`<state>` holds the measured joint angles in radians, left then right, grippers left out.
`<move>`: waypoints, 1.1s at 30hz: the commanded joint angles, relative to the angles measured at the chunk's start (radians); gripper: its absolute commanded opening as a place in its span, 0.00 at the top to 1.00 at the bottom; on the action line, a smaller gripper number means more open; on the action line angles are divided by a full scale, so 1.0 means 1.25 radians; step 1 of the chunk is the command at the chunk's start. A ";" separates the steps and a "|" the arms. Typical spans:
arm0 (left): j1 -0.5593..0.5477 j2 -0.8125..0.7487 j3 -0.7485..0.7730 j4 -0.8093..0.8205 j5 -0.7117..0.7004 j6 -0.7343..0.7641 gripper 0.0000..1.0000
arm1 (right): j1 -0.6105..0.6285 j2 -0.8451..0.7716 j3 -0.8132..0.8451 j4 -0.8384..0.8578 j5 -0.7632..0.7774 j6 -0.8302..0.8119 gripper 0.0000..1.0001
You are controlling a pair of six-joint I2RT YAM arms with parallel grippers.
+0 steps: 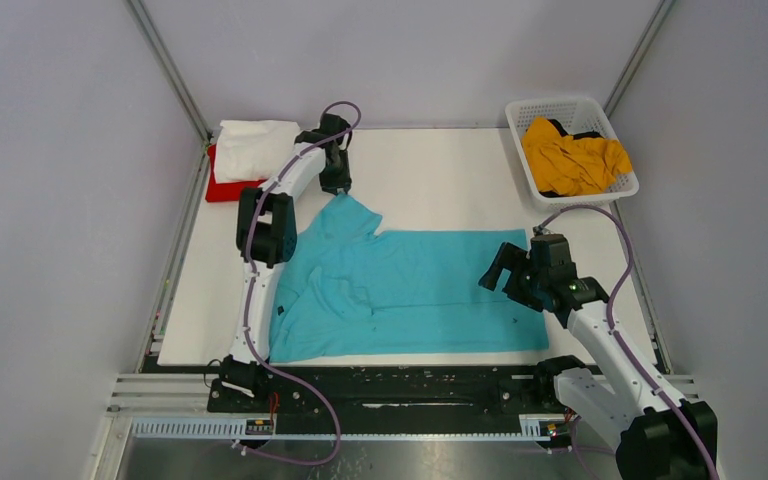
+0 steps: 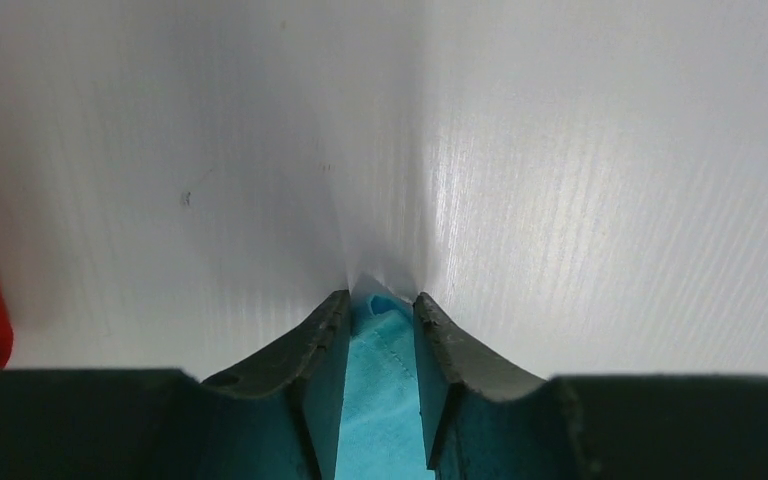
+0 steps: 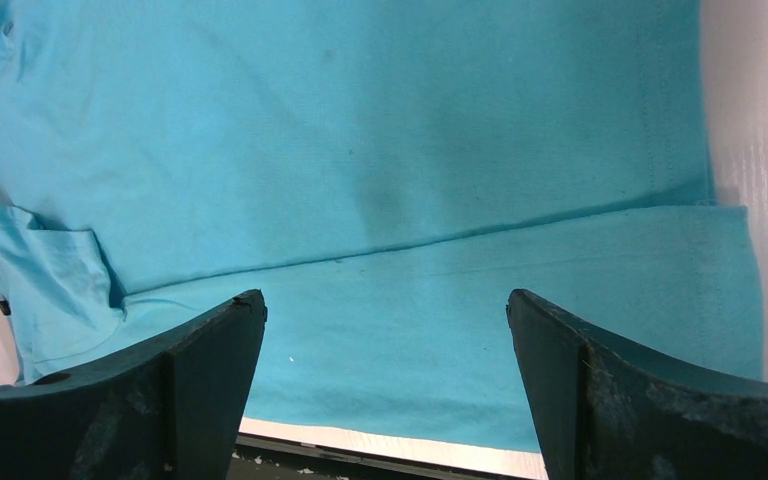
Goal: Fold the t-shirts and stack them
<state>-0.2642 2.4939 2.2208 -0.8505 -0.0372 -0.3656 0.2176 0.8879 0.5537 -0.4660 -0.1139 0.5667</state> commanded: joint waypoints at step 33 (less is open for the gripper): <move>-0.041 -0.382 -0.449 0.228 0.088 -0.016 1.00 | -0.129 0.733 0.635 -0.142 0.244 -0.098 0.14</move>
<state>-0.3134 2.0575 1.7054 -0.6415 0.0055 -0.3695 0.0792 1.6817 1.1938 -0.5655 0.1406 0.4904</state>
